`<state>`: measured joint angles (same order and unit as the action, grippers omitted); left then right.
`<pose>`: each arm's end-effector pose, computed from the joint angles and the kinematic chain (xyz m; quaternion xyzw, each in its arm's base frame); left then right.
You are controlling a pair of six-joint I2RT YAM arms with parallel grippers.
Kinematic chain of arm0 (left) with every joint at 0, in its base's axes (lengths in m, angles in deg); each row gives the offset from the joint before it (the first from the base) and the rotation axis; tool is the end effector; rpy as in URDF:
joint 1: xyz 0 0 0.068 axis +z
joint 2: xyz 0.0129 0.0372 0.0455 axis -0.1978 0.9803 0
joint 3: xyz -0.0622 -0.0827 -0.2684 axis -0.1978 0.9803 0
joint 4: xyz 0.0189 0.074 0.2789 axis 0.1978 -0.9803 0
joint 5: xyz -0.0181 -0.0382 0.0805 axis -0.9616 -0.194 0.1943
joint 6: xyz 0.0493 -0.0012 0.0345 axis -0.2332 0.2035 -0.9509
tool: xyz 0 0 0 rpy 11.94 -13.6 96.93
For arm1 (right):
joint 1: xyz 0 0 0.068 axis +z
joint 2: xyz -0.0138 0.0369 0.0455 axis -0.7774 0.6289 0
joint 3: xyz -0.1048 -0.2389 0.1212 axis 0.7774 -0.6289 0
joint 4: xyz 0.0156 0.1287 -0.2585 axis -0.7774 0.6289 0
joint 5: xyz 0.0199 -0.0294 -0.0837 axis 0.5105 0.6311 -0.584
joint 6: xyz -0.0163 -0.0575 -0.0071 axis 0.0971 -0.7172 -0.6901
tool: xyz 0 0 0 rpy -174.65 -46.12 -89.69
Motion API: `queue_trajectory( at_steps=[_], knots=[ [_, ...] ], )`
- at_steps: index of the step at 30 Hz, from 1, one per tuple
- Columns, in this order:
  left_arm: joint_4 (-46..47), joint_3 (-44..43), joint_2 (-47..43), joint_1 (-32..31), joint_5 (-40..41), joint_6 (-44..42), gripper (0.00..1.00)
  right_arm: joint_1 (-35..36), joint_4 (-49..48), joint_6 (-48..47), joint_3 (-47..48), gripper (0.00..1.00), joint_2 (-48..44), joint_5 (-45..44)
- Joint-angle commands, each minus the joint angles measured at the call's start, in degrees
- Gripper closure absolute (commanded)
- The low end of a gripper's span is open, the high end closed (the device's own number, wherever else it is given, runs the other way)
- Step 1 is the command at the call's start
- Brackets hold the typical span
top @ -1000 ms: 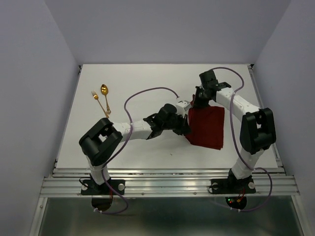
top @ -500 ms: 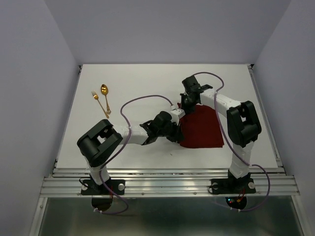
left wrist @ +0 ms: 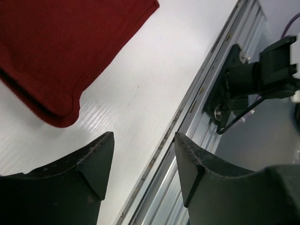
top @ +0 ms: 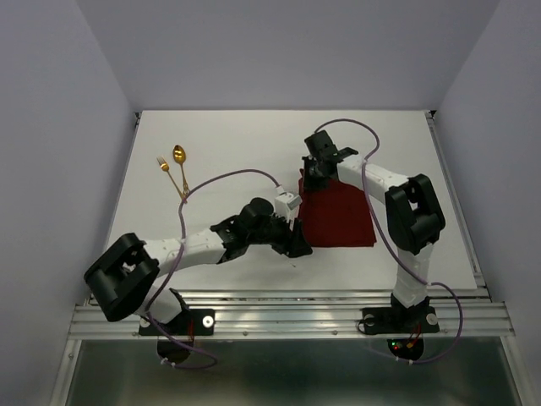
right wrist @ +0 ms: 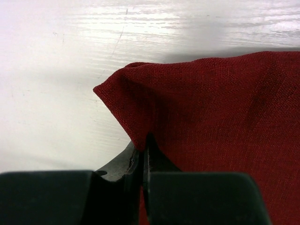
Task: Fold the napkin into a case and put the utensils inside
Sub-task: Turn over the upper triangle folded napkin at the center of the board.
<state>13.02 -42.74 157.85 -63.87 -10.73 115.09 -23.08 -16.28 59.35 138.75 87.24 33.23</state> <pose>0.1887 -0.2762 0.1976 0.2973 0.7687 -0.4812 0.2986 0.4081 0.2178 0.1954 -0.0008 0.9611 0.1408 0.2378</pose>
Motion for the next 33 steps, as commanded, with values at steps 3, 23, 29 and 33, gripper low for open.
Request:
queue_trajectory(
  at_steps=[3, 23, 29, 33],
  knots=[
    [-0.8, 5.8, -13.0, 6.2, 3.6, 5.1, 0.39, 2.4, -2.4, -0.1, 1.4, 0.99, 0.4, -2.8],
    [-11.0, 8.9, -15.2, 18.4, 19.3, 16.2, 0.42, 10.8, 2.8, 2.4, 6.8, 0.69, 4.2, -7.9],
    [-10.1, 9.6, -16.5, 19.1, 19.6, 17.6, 0.41, 12.1, -1.9, 3.0, 4.9, 0.49, 0.0, -0.1],
    [-8.2, 11.0, -17.6, 20.2, 18.7, 18.9, 0.39, 12.1, -2.8, 3.0, 2.9, 0.49, -2.7, 0.5]
  ],
)
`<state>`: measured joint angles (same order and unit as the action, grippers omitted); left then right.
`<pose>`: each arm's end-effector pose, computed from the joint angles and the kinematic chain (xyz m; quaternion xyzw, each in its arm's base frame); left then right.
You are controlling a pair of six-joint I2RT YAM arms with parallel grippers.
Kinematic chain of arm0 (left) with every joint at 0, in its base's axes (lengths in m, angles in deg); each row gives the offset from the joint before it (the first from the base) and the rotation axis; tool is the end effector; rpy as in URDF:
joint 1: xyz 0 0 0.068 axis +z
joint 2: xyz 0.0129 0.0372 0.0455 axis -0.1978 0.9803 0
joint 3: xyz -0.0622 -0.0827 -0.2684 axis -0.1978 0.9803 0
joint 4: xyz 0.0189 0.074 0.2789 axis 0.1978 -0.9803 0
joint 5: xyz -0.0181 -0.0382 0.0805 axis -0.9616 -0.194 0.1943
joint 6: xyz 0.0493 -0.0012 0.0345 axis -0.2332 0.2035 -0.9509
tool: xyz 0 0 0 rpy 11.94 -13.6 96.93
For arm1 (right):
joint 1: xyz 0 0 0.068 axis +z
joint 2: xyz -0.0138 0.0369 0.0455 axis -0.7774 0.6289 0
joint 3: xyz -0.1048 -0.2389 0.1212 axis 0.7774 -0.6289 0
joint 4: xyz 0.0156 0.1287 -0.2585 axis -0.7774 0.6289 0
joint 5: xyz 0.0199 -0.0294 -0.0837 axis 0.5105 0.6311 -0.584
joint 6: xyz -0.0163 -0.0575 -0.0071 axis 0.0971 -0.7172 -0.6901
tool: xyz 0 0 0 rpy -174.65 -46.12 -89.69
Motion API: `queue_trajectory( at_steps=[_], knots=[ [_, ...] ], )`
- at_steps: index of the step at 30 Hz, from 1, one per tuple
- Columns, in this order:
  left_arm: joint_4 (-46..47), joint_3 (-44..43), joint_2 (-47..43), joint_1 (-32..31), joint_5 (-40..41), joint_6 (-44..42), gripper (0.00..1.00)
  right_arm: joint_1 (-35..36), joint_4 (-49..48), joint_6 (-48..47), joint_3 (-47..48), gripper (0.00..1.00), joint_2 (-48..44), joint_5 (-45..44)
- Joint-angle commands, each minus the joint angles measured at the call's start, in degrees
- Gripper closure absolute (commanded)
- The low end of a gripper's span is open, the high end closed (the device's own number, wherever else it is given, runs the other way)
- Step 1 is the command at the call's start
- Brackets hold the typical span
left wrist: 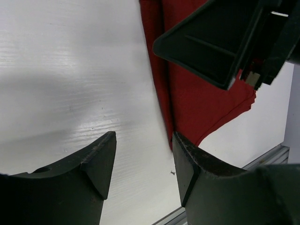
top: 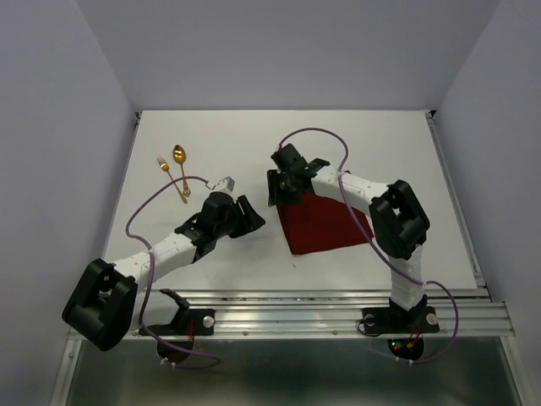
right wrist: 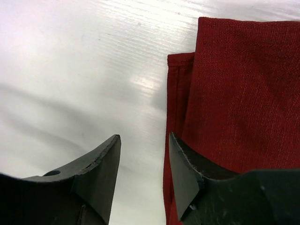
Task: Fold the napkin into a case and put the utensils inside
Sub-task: Turn over the upper triangle folded napkin at the center of the board, then smooth out the lower triangle-folded napkin at the center of the board.
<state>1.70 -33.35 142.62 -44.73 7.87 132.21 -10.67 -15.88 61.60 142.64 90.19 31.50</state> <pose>0.2268 -0.1549 0.1934 -0.0508 0.8583 -0.3544 0.3677 0.3643 0.3092 0.1945 -0.0816 0.9563 0.1608 0.2300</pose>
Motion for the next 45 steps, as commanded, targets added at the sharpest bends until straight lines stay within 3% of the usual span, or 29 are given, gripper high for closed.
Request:
queue_trajectory(
  at_steps=[1, 4, 8, 13, 14, 24, 37, 45],
  knots=[
    [3.5, 1.6, -2.1, 1.2, -0.2, 2.0, 0.39, -0.3, -3.2, 0.9, -1.5, 0.49, -6.1, 2.0],
    [3.8, 0.1, -0.1, 1.2, -0.8, 2.5, 0.39, -1.0, -3.4, 1.2, -4.0, 0.53, -9.0, -1.6],
    [3.9, -4.0, 5.0, 1.2, -1.0, 3.1, 0.51, -1.5, -3.2, 1.2, -5.9, 0.59, -10.0, -5.9],
    [5.0, -11.8, 14.4, 1.4, -2.7, 4.3, 0.89, -1.5, -1.7, 1.0, -4.5, 0.62, -8.1, -7.4],
    [4.9, -13.8, 15.8, 1.7, -3.0, 5.2, 1.0, -1.5, -1.7, 1.2, -4.3, 0.62, -7.6, -8.2],
    [6.8, -23.7, 30.4, 2.5, -7.0, 6.2, 1.0, -1.5, -0.3, 0.2, 0.0, 0.59, -3.0, -9.6],
    [6.2, -27.3, 35.7, 4.1, -6.6, 4.8, 1.0, -1.5, -0.1, 0.1, 1.8, 0.59, 1.0, -8.4],
    [6.0, -28.1, 38.0, 4.2, -7.1, 4.0, 1.0, -1.5, -0.1, 0.4, 1.8, 0.66, 2.1, -9.5]
  ],
)
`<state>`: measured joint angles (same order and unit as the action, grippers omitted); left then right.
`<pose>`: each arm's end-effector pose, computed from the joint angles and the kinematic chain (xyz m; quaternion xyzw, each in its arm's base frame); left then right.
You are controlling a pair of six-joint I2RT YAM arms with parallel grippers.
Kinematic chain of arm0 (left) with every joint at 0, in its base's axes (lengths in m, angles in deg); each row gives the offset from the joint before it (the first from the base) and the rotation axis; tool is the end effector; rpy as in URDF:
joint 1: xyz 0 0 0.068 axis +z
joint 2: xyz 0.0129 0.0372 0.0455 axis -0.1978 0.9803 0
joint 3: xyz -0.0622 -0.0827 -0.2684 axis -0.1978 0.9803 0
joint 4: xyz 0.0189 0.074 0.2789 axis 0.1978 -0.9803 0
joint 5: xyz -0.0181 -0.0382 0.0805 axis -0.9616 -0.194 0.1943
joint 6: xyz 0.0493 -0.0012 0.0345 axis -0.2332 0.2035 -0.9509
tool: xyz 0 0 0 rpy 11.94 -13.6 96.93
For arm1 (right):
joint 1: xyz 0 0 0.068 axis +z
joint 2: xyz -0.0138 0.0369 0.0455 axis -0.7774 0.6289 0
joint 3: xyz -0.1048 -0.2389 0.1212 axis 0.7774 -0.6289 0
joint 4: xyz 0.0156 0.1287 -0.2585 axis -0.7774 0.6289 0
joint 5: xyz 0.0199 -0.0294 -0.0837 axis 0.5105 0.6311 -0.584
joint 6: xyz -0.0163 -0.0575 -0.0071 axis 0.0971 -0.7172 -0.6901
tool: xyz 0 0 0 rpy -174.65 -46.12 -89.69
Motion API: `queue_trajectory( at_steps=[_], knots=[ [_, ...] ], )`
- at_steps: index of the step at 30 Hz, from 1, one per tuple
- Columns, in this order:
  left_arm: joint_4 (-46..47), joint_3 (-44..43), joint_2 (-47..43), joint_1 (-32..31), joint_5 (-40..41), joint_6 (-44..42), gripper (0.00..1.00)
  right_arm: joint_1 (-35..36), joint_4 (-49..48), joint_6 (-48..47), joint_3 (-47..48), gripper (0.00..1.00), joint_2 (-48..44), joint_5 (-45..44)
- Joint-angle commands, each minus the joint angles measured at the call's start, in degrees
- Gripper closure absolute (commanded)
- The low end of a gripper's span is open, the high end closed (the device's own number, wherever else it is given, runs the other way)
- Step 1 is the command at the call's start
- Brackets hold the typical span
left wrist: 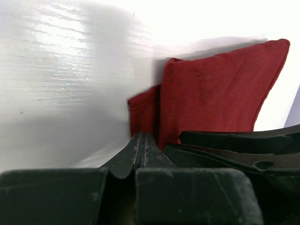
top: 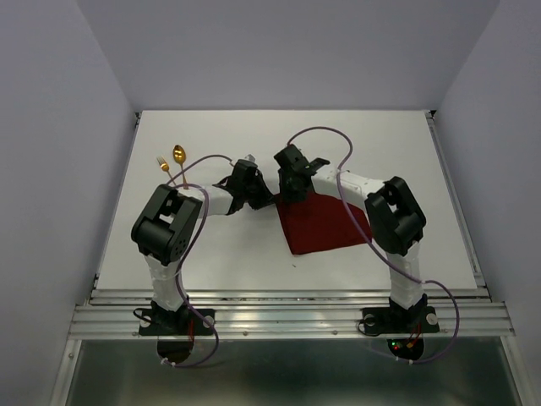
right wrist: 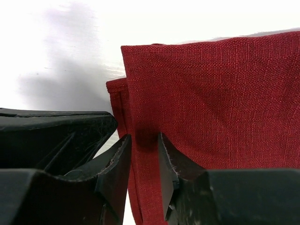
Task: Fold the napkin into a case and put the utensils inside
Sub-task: Smooth out the lower triangle-folded napkin at the center of the board.
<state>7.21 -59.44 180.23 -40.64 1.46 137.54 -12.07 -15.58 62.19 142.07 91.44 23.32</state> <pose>0.3596 -0.2124 0.1433 -0.1019 0.8763 -0.3674 0.2946 0.3750 0.2948 0.1813 -0.0465 0.9613 0.0922 0.2555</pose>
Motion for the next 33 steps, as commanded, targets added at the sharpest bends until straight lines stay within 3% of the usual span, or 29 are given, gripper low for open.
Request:
queue_trajectory(
  at_steps=[1, 9, 17, 33],
  knots=[
    [0.5, -2.0, 0.7, 0.1, -0.7, -1.5, 1.0, -0.1, -0.4, -0.3, 2.5, 0.66, 1.0, -1.3],
    [0.3, -2.4, 1.6, 0.2, -0.8, -1.8, 1.0, -0.1, -0.4, 0.0, 2.4, 0.78, 1.6, -1.5],
    [-0.2, -2.8, 2.8, 0.3, -1.0, -2.3, 1.0, -0.1, -0.5, 0.0, 2.0, 0.99, 0.7, -1.8],
    [-1.0, -3.5, 4.6, 0.5, -1.1, -3.0, 1.0, -0.1, -1.2, 0.4, 0.9, 0.99, -3.4, 0.0]
  ],
)
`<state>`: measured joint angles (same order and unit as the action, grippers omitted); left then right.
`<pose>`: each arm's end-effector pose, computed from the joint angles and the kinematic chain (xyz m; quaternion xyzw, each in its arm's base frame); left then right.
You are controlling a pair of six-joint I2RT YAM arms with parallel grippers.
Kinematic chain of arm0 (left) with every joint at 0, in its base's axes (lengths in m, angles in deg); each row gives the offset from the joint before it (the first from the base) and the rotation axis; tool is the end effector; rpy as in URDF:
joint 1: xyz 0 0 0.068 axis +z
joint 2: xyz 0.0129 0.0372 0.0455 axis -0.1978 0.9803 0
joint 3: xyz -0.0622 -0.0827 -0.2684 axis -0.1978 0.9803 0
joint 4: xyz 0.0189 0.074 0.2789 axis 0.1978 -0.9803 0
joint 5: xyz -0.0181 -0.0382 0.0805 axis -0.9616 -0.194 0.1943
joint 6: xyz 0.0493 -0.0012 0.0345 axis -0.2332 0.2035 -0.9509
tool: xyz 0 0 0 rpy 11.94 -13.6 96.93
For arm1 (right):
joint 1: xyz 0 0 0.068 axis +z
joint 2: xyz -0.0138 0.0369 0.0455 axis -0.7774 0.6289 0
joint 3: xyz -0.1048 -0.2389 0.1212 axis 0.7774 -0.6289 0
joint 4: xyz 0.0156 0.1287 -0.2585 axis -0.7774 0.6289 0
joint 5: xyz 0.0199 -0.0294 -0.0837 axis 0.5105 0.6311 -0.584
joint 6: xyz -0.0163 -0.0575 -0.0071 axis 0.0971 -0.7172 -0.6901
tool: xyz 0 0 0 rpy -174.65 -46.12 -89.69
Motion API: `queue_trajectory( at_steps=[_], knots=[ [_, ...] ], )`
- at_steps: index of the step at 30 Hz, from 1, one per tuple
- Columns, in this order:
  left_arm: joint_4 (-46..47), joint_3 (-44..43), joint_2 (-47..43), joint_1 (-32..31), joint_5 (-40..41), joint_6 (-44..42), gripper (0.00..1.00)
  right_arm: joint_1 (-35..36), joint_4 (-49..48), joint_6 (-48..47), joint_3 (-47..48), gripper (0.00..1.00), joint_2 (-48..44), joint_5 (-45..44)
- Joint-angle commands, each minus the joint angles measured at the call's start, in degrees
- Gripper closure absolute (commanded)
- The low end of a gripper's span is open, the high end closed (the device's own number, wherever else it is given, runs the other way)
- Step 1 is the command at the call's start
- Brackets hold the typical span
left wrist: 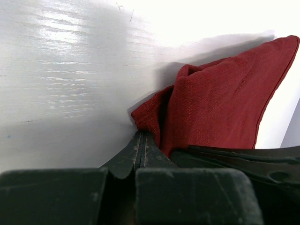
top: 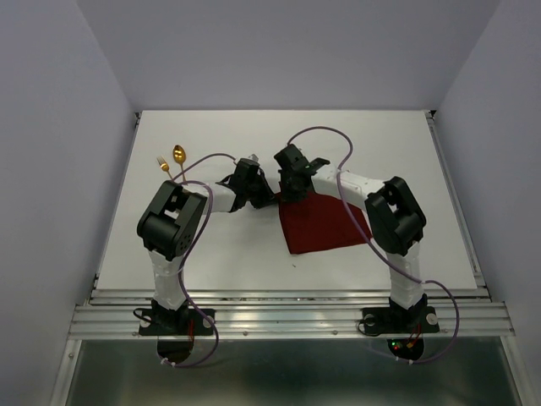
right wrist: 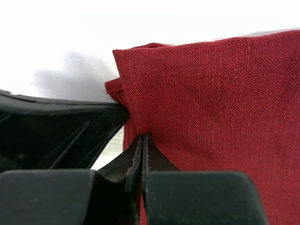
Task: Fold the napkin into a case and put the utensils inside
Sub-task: Smooth out the lower triangle-folded napkin at the center of the board.
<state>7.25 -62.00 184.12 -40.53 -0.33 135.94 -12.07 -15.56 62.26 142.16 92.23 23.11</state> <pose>0.3700 -0.2188 0.1303 -0.0852 0.8819 -0.3676 0.2826 0.3760 0.2953 0.1755 -0.0460 0.9628 0.0874 0.2515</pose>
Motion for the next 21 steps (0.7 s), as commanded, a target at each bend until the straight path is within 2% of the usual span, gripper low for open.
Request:
queue_trajectory(
  at_steps=[1, 21],
  knots=[
    [-0.9, -1.0, 0.7, 0.4, 0.7, -1.4, 1.0, -0.1, -1.3, 0.4, 1.0, 0.99, -4.4, 0.2],
    [-1.7, -2.1, 1.3, 1.0, 0.7, -2.0, 1.0, 0.9, -2.0, 0.2, 2.4, 0.99, -1.1, 3.6]
  ],
)
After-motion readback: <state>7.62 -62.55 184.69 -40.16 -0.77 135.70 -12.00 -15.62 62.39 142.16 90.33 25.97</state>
